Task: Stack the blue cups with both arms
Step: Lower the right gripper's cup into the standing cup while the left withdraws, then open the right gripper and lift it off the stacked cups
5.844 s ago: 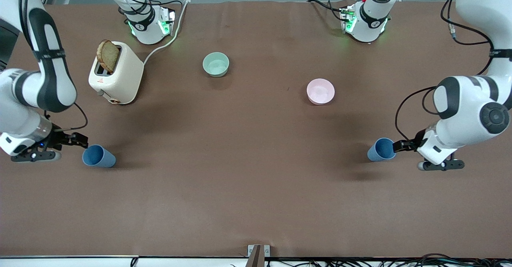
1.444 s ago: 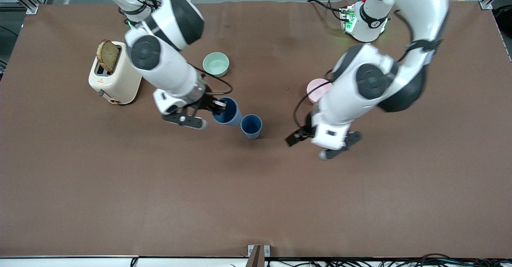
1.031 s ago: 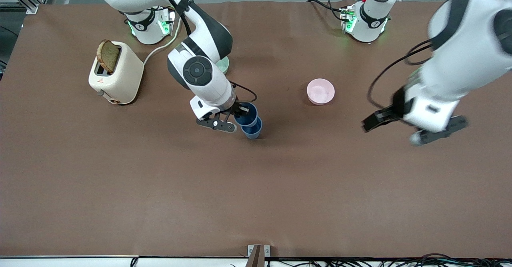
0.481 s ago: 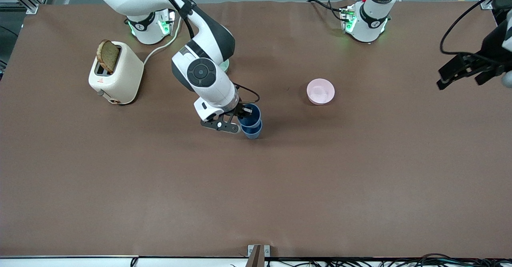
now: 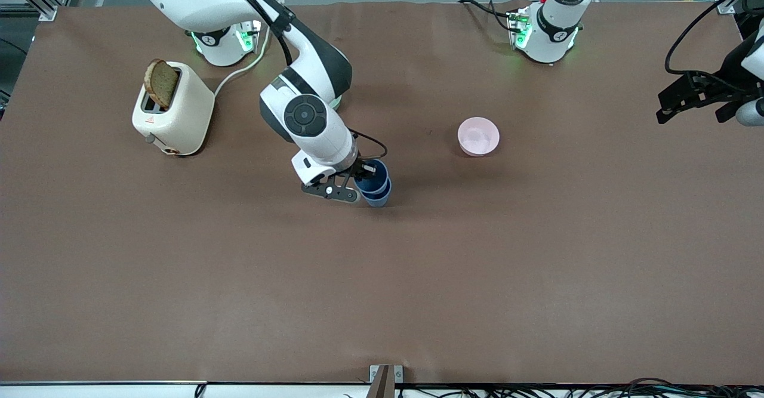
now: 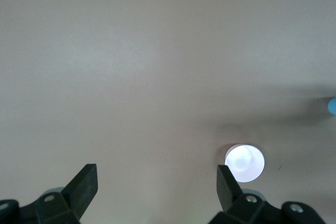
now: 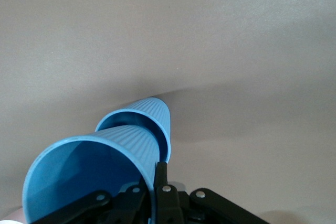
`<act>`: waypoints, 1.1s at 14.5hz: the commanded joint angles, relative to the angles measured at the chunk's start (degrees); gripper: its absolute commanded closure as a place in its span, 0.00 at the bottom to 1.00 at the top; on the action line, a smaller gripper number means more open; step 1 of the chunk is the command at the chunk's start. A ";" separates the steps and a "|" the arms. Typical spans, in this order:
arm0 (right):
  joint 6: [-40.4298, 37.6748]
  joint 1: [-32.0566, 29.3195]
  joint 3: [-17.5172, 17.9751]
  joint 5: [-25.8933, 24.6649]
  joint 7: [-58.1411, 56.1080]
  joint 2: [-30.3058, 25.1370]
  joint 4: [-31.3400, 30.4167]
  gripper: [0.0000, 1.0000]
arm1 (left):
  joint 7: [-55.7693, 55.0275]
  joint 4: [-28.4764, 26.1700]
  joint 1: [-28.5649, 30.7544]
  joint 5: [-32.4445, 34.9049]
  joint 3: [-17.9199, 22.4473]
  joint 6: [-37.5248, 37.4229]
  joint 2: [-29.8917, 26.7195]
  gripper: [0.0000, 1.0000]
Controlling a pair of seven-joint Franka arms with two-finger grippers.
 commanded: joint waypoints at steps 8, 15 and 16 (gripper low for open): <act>-0.16 -0.69 1.15 -1.01 1.40 1.12 1.22 0.65 | 1.10 -6.39 -3.77 0.47 3.07 0.87 -5.55 0.00; -12.08 -8.07 0.54 -8.69 -0.26 -12.39 2.02 0.00 | 1.01 -6.83 -3.77 0.83 2.81 1.13 -5.64 0.00; -16.47 -9.65 0.54 -14.14 -0.27 -14.85 2.02 0.00 | 0.92 -6.83 -3.77 0.83 2.63 1.22 -5.64 0.00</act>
